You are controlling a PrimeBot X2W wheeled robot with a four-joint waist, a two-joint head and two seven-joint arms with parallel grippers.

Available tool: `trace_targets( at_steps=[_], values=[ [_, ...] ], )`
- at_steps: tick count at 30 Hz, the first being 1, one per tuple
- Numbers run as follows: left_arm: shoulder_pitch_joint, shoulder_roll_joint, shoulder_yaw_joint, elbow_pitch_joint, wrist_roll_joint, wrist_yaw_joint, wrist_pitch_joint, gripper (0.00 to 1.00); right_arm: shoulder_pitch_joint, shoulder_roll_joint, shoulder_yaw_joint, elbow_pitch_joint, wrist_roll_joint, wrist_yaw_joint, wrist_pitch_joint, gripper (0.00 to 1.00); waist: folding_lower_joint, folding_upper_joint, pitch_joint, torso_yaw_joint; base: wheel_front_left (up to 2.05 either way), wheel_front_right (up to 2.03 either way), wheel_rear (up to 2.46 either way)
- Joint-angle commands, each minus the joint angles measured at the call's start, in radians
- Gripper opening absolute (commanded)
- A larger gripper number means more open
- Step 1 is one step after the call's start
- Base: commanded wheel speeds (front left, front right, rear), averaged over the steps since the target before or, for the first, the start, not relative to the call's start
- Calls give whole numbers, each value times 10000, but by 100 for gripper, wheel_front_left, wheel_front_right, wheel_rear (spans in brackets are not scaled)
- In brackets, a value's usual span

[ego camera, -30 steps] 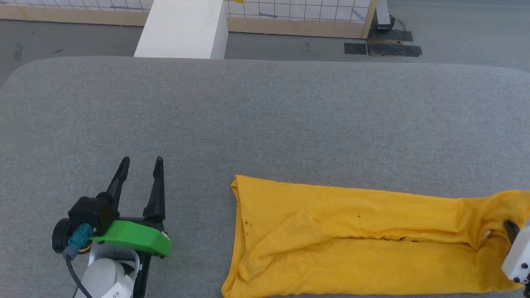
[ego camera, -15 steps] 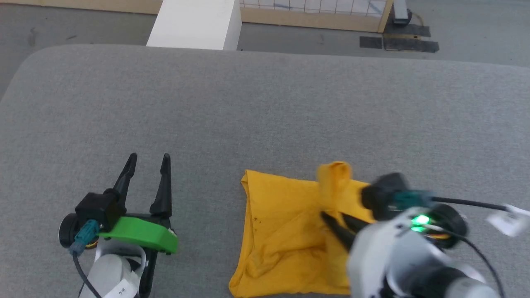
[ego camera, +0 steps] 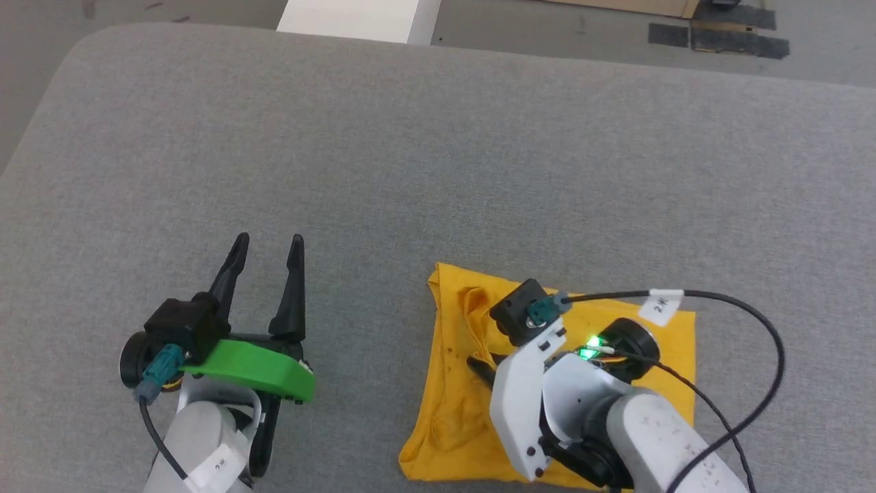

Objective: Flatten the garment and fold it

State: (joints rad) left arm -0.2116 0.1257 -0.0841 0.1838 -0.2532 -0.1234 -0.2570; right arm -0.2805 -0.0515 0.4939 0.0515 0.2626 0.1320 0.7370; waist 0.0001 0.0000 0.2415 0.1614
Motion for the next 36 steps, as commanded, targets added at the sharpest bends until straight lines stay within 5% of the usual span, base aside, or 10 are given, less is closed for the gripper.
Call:
trace_targets(
  at_steps=[1, 2, 3, 11, 15, 19, 25, 36],
  values=[
    [-190, -44, -8, 31, 164, -67, -47, 100, -250, 10, 61, 360, 170, -13, -224, 25, -1, 0, 91, 81, 0, 0, 0],
    [-196, -49, -6, 42, 168, -68, -47, 100, -343, 11, 92, 555, 231, -13, -364, 76, -1, 0, 93, 81, 0, 0, 0],
    [-198, -54, -3, 53, 171, -69, -47, 100, -418, 11, 157, 734, 340, -13, -473, 100, -1, 0, 89, 79, 0, 0, 0],
    [41, 11, 16, 164, 174, -71, -47, 100, -463, 12, -197, -209, 1792, -13, -4520, 100, -1, 0, -420, -292, 0, 0, 0],
    [235, 96, 86, 161, 166, -72, -47, 100, 483, 12, -1644, -1170, 1829, -13, -6782, 100, -1, 0, -718, -500, 0, 0, 0],
    [480, 178, 165, 96, 157, -72, -47, 100, 1787, 12, -3409, -1552, 1644, -13, -7793, 100, -1, 0, -919, -709, 0, 0, 0],
    [757, 217, 265, 35, 123, -72, -47, 100, 3175, 12, -5325, -1066, 1567, -13, -7233, 100, -1, 0, -1053, -905, 0, 0, 0],
    [913, 211, 220, 97, 103, -72, -47, 100, 3685, 12, -5431, 379, 2316, -13, -4371, 100, -1, 0, -1139, -821, 0, 0, 0]
  ],
)
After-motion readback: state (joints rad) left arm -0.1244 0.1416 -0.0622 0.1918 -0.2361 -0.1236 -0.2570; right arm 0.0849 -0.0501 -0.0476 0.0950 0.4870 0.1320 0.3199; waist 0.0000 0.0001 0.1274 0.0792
